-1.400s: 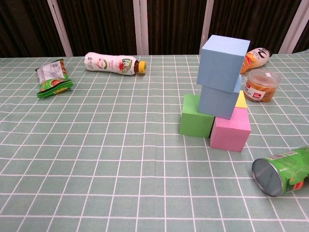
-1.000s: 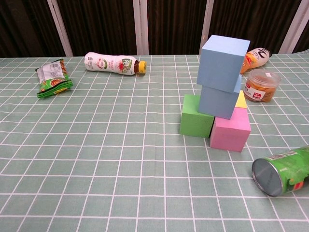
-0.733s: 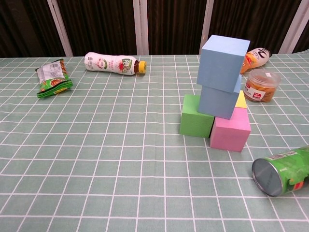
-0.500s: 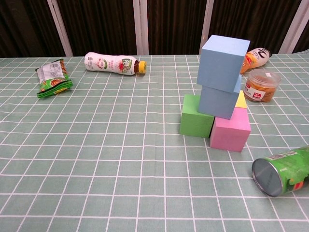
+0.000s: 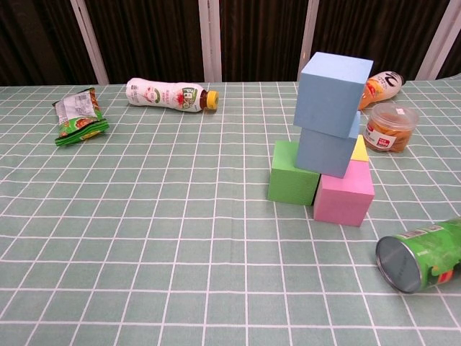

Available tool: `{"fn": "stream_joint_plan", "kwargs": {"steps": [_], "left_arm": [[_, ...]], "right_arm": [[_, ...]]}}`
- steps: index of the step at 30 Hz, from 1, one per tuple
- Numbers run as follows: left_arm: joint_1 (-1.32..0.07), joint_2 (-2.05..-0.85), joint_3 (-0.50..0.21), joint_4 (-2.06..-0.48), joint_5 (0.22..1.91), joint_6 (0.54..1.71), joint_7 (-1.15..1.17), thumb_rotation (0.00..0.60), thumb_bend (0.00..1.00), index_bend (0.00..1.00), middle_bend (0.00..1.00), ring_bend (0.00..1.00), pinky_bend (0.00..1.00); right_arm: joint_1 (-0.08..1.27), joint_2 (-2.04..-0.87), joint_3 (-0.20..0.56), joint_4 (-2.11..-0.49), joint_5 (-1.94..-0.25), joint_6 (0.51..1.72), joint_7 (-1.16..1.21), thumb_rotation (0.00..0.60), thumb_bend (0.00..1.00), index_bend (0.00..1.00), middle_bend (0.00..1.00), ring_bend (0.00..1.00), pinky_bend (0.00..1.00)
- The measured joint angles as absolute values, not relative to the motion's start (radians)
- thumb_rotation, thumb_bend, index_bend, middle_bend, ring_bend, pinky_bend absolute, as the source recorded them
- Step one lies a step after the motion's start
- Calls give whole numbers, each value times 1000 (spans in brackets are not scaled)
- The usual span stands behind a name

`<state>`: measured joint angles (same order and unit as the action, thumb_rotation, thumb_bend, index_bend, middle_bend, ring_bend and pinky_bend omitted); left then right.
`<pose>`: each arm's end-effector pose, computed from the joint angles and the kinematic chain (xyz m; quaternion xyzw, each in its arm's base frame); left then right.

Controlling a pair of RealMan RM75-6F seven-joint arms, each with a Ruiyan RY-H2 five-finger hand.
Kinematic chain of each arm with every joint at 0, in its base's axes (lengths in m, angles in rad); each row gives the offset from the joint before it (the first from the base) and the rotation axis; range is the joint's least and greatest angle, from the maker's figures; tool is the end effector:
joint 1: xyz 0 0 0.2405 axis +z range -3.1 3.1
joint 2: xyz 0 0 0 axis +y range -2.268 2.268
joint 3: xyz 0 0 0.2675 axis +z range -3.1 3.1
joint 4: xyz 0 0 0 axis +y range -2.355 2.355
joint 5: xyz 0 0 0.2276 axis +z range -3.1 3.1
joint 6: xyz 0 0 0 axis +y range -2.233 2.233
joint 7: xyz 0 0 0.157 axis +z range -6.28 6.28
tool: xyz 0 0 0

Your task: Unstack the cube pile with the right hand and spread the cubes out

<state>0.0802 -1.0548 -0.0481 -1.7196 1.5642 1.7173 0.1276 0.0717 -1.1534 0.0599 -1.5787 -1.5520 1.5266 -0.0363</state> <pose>-0.3155 0.1400 0.1885 -0.5494 -0.3290 -0.3884 0.6626 -0.3236 -0.1943 0.1439 0.6026 -0.3551 0.3998 0.5925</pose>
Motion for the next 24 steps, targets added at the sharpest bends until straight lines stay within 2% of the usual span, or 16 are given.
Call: {"fn": "stream_joint_plan", "kwargs": {"steps": [7,13,17,24], "left_arm": [[72,-1059,-46,-1728,1558,1696,151,600,149,194,39,0,0],[72,-1066,-49,-1737,1545,1693,169,600,149,194,40,0,0],[72,-1072,-56,-1742,1530,1693,183,600,150,195,40,0,0],[75,-1074,-61,-1743,1525,1700,183,600,150,194,40,0,0]], "right_arm": [[110,-1130,58,-1616,-1585,1482,-9,600,184,84,4,25,0],[174,-1015,90,-1781,-1565,1389,83,600,185,84,4,33,0],[244,-911,135,-1923,-1469,1260,144,600,184,84,4,33,0],[404,-830,219,-2012,-1198,1018,162,600,185,85,4,42,0]]}}
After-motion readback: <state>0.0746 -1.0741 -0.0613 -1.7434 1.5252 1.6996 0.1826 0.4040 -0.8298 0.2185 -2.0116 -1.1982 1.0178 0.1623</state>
